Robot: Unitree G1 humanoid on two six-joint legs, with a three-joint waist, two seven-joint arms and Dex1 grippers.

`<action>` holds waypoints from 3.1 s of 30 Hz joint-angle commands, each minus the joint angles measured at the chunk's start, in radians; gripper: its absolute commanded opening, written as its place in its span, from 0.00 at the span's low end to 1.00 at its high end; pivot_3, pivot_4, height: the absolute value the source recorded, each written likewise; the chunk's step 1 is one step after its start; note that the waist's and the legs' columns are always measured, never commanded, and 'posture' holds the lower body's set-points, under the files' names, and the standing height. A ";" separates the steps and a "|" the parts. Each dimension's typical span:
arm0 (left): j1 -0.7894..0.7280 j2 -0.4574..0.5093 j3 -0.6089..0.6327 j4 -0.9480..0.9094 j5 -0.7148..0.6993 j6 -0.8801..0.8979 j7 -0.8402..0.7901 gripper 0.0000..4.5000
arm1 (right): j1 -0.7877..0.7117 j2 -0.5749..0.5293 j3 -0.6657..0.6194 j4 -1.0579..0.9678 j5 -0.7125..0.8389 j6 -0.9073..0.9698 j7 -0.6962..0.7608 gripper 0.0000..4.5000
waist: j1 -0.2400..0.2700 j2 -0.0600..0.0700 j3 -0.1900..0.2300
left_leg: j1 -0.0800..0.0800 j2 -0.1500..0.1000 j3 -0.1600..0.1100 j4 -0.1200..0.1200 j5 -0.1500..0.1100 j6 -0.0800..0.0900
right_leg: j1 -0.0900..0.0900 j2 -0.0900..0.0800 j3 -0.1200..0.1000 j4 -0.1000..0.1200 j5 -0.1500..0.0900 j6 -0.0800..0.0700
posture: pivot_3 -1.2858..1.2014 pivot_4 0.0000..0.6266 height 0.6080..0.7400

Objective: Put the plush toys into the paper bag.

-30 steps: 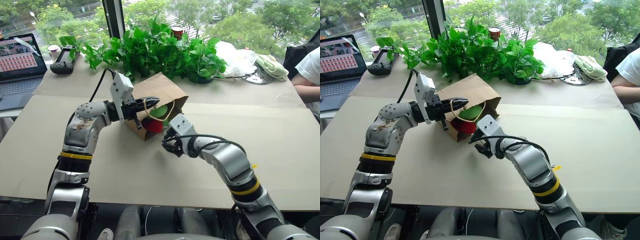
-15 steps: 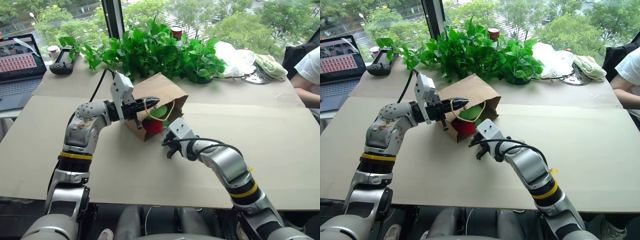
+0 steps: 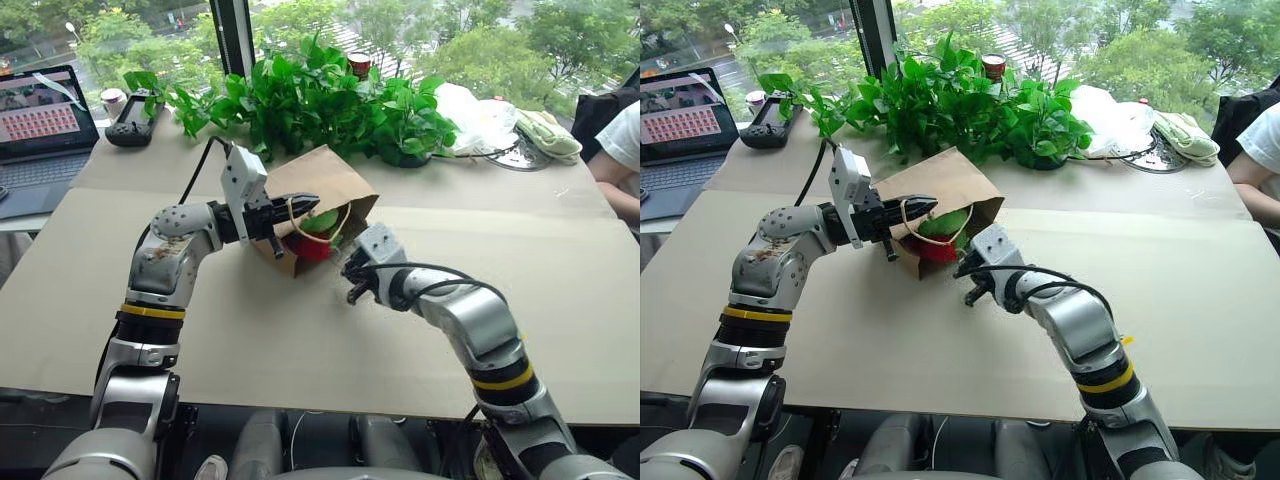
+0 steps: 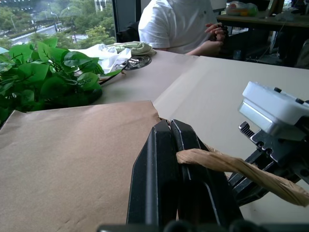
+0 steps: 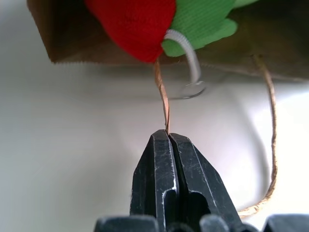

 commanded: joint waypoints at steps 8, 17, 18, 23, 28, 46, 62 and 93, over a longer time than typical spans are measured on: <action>-0.074 -0.058 0.066 0.016 -0.074 0.038 0.057 0.00 | -0.076 -0.067 -0.171 -0.186 0.129 0.059 0.058 0.00 | -0.004 0.000 0.000 | 0.000 0.000 -0.001 0.000 0.000 0.000 | 0.000 0.000 0.000 0.000 0.000 0.000 | 0.52 0.24 1.00; -0.113 -0.151 0.224 0.054 -0.227 0.146 0.225 0.00 | -0.214 -0.151 -0.291 -0.238 0.183 0.030 0.064 0.00 | -0.005 0.000 0.000 | 0.000 0.000 -0.003 0.000 0.000 0.000 | 0.000 0.000 0.000 0.000 0.000 0.000 | 0.52 0.24 1.00; -0.111 -0.164 0.239 0.050 -0.244 0.153 0.243 0.00 | -0.234 -0.162 -0.304 -0.236 0.187 0.030 0.063 0.00 | -0.005 0.000 0.000 | 0.000 0.000 -0.003 0.000 0.000 0.000 | 0.000 0.000 0.000 0.000 0.000 0.000 | 0.52 0.24 1.00; -0.072 -0.196 0.248 0.015 -0.275 0.170 0.278 0.00 | -0.261 -0.212 -0.312 -0.243 0.203 0.035 0.071 0.00 | -0.004 0.000 0.000 | 0.000 0.000 -0.003 0.000 0.000 0.000 | 0.000 0.000 0.000 0.000 0.000 0.000 | 0.52 0.24 1.00; 0.028 -0.174 0.163 0.021 -0.198 0.128 0.231 0.00 | -0.173 -0.263 -0.210 -0.257 0.216 0.056 0.079 0.00 | -0.005 0.000 0.000 | 0.001 0.000 -0.003 -0.001 0.000 0.000 | 0.001 0.000 0.001 -0.001 0.000 0.000 | 0.52 0.24 1.00; -0.013 -0.169 0.132 0.062 -0.165 0.097 0.211 0.07 | -0.131 -0.250 -0.190 -0.230 0.216 0.070 0.026 0.18 | -0.005 0.000 0.000 | 0.001 0.000 -0.003 0.000 0.000 0.000 | 0.000 0.000 0.001 0.000 0.000 0.000 | 0.52 0.24 1.00; 0.018 -0.049 0.254 -0.156 -0.450 0.453 0.215 0.99 | -0.190 -0.202 -0.476 -0.275 0.467 0.096 0.112 1.00 | -0.006 0.000 0.000 | 0.001 0.000 -0.003 -0.001 0.000 0.000 | 0.000 0.000 0.001 0.000 0.000 0.000 | 0.52 0.24 1.00; 0.286 0.073 0.012 -0.258 -0.164 0.153 0.068 1.00 | -0.056 -0.287 -0.021 -0.093 0.289 -0.157 0.051 0.01 | -0.004 0.000 0.000 | 0.002 0.000 -0.001 -0.001 0.000 0.000 | -0.001 0.000 0.004 -0.001 0.000 0.000 | 0.52 0.24 1.00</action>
